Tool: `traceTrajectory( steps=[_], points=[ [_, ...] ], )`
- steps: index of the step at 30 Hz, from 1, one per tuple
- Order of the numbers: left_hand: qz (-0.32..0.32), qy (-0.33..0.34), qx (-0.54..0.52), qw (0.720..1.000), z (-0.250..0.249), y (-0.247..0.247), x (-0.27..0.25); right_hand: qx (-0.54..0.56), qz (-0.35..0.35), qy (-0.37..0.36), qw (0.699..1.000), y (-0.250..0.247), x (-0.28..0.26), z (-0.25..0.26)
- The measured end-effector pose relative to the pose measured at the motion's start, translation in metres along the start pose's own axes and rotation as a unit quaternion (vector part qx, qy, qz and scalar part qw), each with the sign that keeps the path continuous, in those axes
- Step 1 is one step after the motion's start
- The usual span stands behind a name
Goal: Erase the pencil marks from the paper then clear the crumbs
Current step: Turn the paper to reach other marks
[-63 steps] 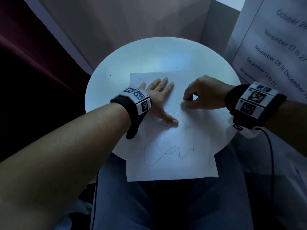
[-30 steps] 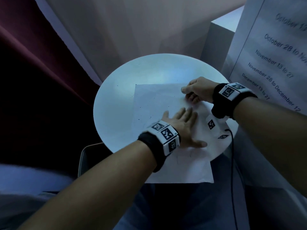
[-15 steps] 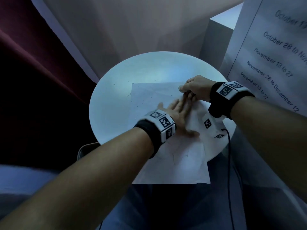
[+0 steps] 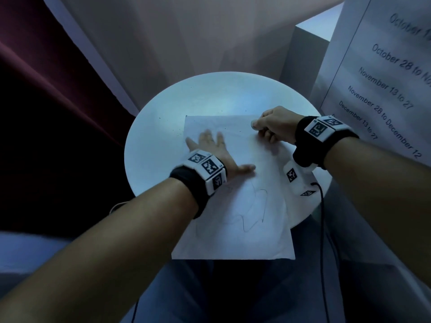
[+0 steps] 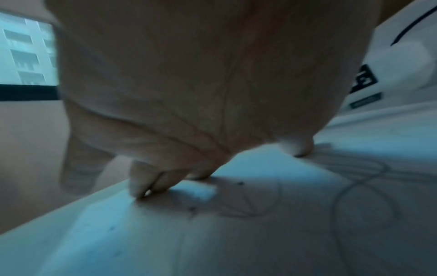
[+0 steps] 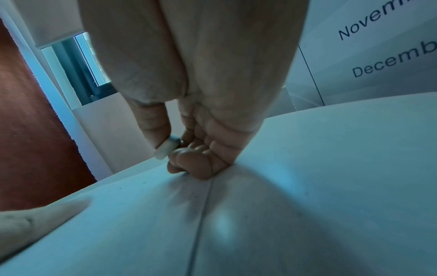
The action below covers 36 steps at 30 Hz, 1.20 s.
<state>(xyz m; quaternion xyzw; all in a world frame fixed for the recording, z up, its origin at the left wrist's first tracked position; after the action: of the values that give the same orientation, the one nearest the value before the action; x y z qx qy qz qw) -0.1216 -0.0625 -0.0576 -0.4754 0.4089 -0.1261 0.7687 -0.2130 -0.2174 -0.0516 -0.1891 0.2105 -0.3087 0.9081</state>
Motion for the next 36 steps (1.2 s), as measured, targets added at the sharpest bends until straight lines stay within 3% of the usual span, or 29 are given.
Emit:
traceTrajectory(
  steps=[1,2,5,6,7,10,12,14,16,17,19,22,23,27,28,31,32,36],
  points=[
    [-0.014,-0.019,0.005,1.000,0.003,-0.002,-0.002,-0.003,0.001,0.000,1.000,0.000,0.000,0.000],
    [-0.038,0.006,0.006,0.999,0.000,-0.003,-0.007,-0.004,0.002,0.001,1.000,-0.001,0.001,0.000],
    [-0.053,0.214,-0.003,0.975,-0.032,0.007,-0.035,0.004,0.004,0.000,1.000,0.000,0.001,0.001],
    [-0.045,0.245,0.009,0.969,-0.037,0.013,-0.041,0.004,0.004,-0.001,1.000,0.001,0.001,0.001],
    [-0.036,0.231,0.020,0.972,-0.037,0.017,-0.040,0.004,0.003,-0.003,1.000,0.001,0.001,0.001],
    [-0.007,0.047,0.035,0.998,-0.009,0.011,-0.022,0.007,-0.001,-0.003,1.000,0.001,0.002,-0.001],
    [-0.023,0.026,0.035,0.999,0.002,0.006,-0.020,0.002,0.003,-0.003,1.000,0.000,0.003,0.000],
    [-0.054,0.150,0.033,0.987,-0.007,0.008,-0.034,-0.001,0.005,-0.003,1.000,-0.001,0.004,0.000],
    [-0.039,0.287,0.044,0.956,-0.022,0.024,-0.056,-0.001,0.004,-0.005,1.000,0.000,0.003,-0.001],
    [-0.029,0.315,0.052,0.947,-0.023,0.033,-0.061,0.002,0.003,-0.006,1.000,0.001,0.003,-0.001],
    [-0.016,0.275,0.048,0.960,-0.003,0.038,-0.051,0.006,0.001,-0.007,1.000,0.001,0.004,-0.003],
    [-0.013,0.117,0.014,0.993,0.051,0.033,-0.023,0.005,-0.002,-0.008,1.000,-0.001,0.005,-0.005],
    [-0.021,0.102,0.013,0.995,0.063,0.032,-0.022,0.004,-0.001,-0.008,1.000,-0.001,0.005,-0.005],
    [-0.001,0.194,0.055,0.979,0.076,0.041,-0.041,0.004,0.005,-0.008,1.000,0.000,0.005,-0.004],
    [0.007,0.173,0.058,0.983,0.081,0.043,-0.038,0.004,0.003,-0.009,1.000,0.000,0.005,-0.005],
    [-0.013,0.028,0.033,0.999,0.097,0.035,-0.018,0.007,-0.002,-0.010,1.000,0.000,0.005,-0.004],
    [-0.024,0.027,0.027,0.999,0.093,0.031,-0.017,0.005,-0.001,-0.010,1.000,0.000,0.005,-0.004],
    [-0.020,0.195,0.019,0.980,0.050,0.028,-0.034,0.001,0.000,-0.009,1.000,0.000,0.005,-0.004]
  ],
)
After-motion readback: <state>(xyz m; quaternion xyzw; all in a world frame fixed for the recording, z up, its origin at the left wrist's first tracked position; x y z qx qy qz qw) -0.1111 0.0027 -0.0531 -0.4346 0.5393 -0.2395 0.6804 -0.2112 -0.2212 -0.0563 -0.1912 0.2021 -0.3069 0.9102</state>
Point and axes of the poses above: each hand's wrist, its own x-axis towards the middle knuckle, its own y-axis out of the palm, z = x × y, the point moved 2 cm from there along x, towards the middle knuckle, and after that the axes turned 12 degrees about -y, right-handed, at the moved point
